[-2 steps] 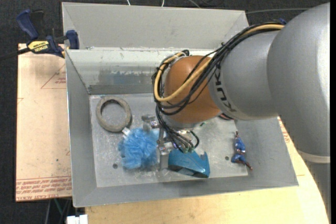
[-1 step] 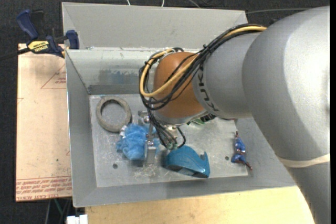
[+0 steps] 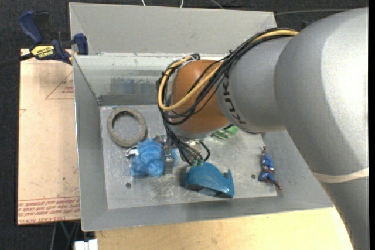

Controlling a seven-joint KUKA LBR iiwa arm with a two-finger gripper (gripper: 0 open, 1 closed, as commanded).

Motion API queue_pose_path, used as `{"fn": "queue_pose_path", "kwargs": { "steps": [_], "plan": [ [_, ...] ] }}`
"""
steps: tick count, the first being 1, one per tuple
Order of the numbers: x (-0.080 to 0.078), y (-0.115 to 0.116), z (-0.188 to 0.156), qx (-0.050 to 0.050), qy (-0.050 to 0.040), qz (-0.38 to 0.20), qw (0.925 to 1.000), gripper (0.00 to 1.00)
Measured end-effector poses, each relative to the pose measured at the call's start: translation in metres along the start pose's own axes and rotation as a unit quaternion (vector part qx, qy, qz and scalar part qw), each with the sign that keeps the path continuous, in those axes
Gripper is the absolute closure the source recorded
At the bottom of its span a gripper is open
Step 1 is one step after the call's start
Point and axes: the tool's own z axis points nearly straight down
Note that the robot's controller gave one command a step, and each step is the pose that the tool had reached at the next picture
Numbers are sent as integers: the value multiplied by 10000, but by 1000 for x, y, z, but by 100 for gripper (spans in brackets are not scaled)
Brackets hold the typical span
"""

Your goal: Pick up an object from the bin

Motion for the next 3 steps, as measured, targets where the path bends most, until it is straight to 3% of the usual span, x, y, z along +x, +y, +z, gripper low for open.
{"fn": "queue_pose_path", "kwargs": {
  "steps": [3],
  "plan": [
    [0, 0, 0, -2, 2, 0, 10000, 100]
  ]
}}
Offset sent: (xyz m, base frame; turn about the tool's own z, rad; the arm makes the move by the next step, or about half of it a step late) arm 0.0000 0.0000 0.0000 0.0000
